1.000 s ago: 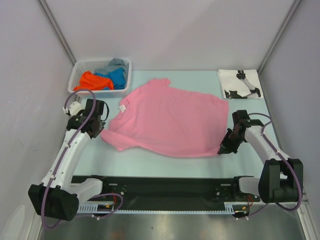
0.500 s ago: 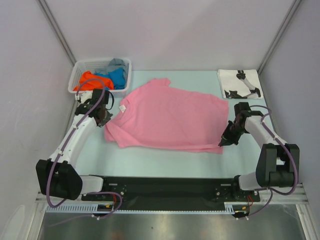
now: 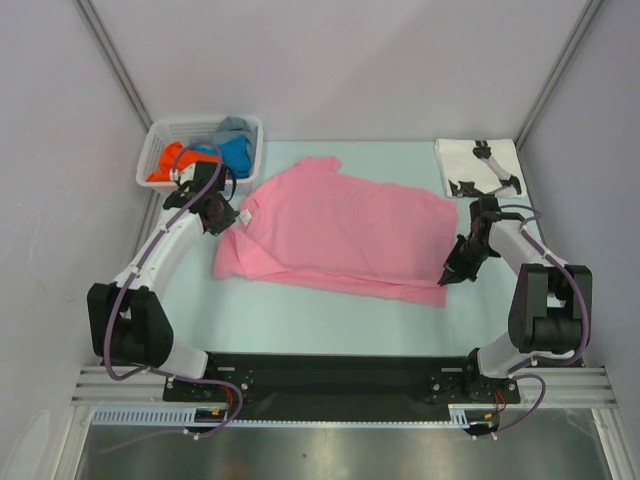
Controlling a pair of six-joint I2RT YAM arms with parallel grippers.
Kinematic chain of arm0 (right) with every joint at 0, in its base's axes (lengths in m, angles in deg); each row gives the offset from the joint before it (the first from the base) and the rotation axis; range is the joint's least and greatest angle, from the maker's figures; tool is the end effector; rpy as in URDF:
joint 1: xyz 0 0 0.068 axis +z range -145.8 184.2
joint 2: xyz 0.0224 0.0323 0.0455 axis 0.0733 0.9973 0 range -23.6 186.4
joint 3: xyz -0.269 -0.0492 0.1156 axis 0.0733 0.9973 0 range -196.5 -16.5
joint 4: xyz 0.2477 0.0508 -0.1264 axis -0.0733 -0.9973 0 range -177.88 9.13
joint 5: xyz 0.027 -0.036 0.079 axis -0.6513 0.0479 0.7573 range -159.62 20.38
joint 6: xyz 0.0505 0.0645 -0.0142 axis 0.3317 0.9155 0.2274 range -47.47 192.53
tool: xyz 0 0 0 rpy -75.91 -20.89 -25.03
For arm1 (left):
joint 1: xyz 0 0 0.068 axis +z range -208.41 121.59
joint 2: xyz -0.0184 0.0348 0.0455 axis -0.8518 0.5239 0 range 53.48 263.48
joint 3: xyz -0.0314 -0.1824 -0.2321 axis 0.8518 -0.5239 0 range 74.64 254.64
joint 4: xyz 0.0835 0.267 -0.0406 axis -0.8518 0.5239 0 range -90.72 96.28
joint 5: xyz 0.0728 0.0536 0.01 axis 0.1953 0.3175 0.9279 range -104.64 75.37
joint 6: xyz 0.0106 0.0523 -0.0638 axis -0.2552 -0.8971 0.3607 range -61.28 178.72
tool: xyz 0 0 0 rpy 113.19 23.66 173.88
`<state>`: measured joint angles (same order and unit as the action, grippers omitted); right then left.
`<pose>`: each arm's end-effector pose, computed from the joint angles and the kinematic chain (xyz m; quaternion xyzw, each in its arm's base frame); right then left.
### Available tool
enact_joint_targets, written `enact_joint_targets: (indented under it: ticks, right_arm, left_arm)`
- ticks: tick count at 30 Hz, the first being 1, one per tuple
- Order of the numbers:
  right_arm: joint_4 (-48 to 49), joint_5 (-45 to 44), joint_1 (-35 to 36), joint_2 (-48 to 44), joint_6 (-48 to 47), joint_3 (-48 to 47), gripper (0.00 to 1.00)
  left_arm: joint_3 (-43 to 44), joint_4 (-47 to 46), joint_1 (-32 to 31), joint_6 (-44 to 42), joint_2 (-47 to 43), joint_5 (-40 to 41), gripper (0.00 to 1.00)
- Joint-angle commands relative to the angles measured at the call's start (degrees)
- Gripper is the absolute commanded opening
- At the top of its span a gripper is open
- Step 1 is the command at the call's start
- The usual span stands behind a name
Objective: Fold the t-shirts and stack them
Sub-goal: Fold the tshirt
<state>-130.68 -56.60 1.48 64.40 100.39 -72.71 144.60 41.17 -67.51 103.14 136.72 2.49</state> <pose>0.2904 0.0025 0.1691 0.2533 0.9580 0.1262 0.0464 0.3411 -0.0331 0.2795 -0.3287 0.8856 -0.0064 0.3281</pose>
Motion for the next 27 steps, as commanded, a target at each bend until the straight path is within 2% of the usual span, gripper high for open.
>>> enact_joint_targets:
  ticks: [1, 27]
  right_arm:
    - [0.8, 0.1, -0.9, 1.3, -1.8, -2.9, 0.0]
    - [1.7, 0.8, -2.3, 5.1, -2.3, -5.0, 0.0]
  left_arm:
    - [3.6, -2.2, -0.5, -2.1, 0.9, -2.0, 0.0]
    - [16.5, -2.5, -2.0, -7.3, 15.2, -7.4, 0.0]
